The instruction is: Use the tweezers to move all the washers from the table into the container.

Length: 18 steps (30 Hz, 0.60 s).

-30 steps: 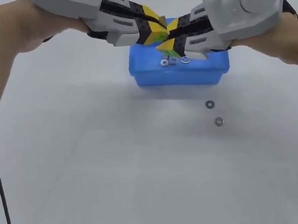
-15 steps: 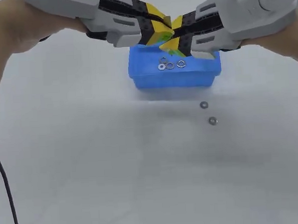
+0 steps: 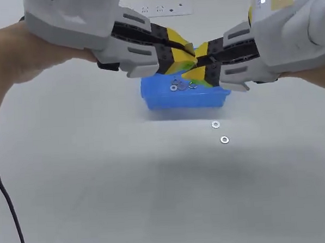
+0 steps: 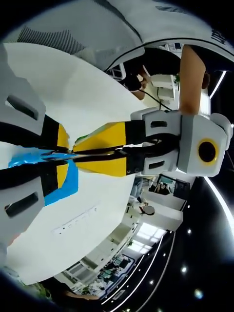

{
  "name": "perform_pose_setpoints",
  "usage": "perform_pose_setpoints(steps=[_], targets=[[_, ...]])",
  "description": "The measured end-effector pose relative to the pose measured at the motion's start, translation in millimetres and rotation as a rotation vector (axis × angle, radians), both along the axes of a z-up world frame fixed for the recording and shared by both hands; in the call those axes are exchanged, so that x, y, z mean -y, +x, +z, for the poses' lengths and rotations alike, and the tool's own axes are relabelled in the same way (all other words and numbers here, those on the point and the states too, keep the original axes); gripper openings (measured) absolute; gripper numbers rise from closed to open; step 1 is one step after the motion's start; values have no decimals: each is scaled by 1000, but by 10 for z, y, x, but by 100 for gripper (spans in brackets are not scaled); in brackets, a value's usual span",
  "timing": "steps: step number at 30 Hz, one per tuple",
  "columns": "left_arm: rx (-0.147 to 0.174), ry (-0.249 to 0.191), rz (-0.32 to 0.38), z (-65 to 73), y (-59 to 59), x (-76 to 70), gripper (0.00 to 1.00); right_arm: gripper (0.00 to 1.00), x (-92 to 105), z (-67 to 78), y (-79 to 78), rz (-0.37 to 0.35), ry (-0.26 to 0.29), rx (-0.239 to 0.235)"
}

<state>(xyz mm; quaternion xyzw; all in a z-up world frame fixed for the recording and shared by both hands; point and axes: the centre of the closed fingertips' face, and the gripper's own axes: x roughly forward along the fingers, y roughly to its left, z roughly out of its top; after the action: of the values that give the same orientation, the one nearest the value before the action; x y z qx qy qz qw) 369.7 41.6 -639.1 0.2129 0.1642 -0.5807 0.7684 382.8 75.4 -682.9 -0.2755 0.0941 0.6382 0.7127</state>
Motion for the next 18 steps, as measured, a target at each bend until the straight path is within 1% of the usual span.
perform_pose_setpoints(steps=[1, 4, 5, 8, 11, 13, 16, 18], targets=[[0, 1, -4, 3, -35, 13, 7, 10, 17, 2, -35, -2, 3, -4], [-2, 7, -27, -1, -191, 76, 7, 10, 90, -3, -190, -2, 14, -15], [-5, 7, -29, -6, -209, 85, 7, 10, 110, -12, -231, 1, 14, -21], [-13, 17, -49, -47, -338, 155, 7, 10, 154, -48, -325, 7, 6, -32], [-18, 17, -63, -57, -427, 216, 7, 11, 200, -72, -436, 11, 2, -54], [-15, 18, -69, -61, -469, 250, 7, 12, 227, -90, -494, 10, -6, -54], [-20, 19, -78, -77, -520, 283, 7, 12, 253, -102, -565, 10, -4, -75], [-16, 19, -81, -85, -543, 293, 7, 13, 270, -106, -596, 9, -4, -79]])
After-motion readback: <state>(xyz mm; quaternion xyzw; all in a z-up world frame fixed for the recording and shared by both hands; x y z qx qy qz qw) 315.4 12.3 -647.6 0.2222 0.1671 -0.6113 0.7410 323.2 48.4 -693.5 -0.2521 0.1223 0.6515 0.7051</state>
